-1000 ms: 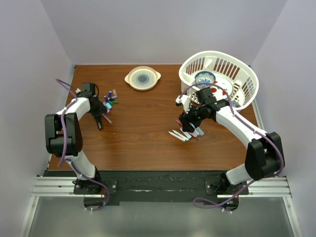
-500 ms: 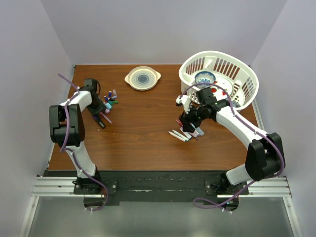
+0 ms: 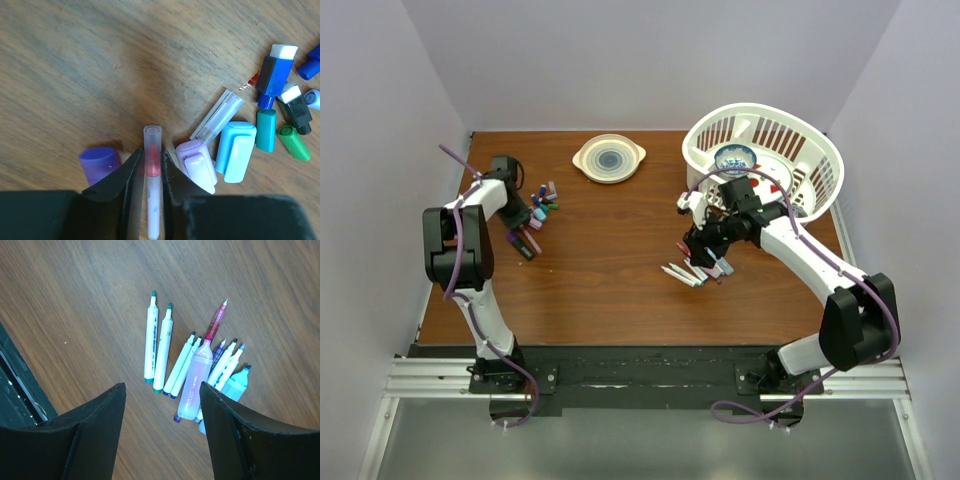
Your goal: Open the pen caps
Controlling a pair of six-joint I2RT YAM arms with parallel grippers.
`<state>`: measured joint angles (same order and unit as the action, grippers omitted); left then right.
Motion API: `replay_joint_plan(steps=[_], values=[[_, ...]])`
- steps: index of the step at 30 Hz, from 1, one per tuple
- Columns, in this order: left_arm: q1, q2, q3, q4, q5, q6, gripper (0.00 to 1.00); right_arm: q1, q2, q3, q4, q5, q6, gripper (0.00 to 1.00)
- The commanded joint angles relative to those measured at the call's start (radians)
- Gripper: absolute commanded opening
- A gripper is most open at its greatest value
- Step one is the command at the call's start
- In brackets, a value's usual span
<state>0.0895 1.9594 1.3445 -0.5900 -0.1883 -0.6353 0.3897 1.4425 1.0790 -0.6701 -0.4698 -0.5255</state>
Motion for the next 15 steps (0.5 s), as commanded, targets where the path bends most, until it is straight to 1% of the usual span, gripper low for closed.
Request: replay_joint_plan(steps=[1, 2, 3, 5, 6, 8, 9, 11, 12, 13, 14, 15], values=[[0.001, 0.003, 0.030, -0.005, -0.016, 0.005, 0.17, -0.003, -0.039, 0.025, 0.000, -0.041, -0.014, 0.65], [0.001, -0.001, 0.030, -0.008, -0.016, 0.009, 0.13, -0.002, -0.040, 0.024, 0.000, -0.041, -0.014, 0.65], [0.004, -0.010, 0.030, -0.013, -0.011, 0.009, 0.00, -0.003, -0.042, 0.024, 0.000, -0.044, -0.013, 0.65], [0.007, -0.036, 0.022, -0.021, 0.000, 0.011, 0.00, -0.002, -0.056, 0.022, -0.002, -0.061, -0.018, 0.65], [0.007, -0.086, 0.013, -0.018, 0.013, 0.011, 0.00, -0.002, -0.063, 0.019, 0.001, -0.070, -0.021, 0.65], [0.007, -0.160, -0.053, 0.027, 0.038, 0.014, 0.00, -0.002, -0.091, 0.009, 0.009, -0.105, -0.024, 0.65], [0.007, -0.245, -0.079, 0.042, 0.071, 0.017, 0.00, -0.003, -0.100, 0.003, 0.018, -0.118, -0.027, 0.65], [0.006, -0.335, -0.166, 0.102, 0.133, 0.022, 0.00, -0.003, -0.125, -0.010, 0.029, -0.166, -0.028, 0.65], [0.004, -0.423, -0.200, 0.131, 0.215, 0.023, 0.00, -0.002, -0.134, -0.014, 0.036, -0.188, -0.028, 0.65], [0.004, -0.468, -0.275, 0.200, 0.267, 0.025, 0.00, -0.003, -0.140, -0.025, 0.043, -0.207, -0.028, 0.65], [0.003, -0.511, -0.318, 0.246, 0.332, 0.023, 0.00, -0.003, -0.160, -0.033, 0.055, -0.245, -0.021, 0.65], [0.000, -0.590, -0.362, 0.304, 0.487, 0.016, 0.00, -0.003, -0.168, -0.040, 0.082, -0.263, -0.012, 0.66]])
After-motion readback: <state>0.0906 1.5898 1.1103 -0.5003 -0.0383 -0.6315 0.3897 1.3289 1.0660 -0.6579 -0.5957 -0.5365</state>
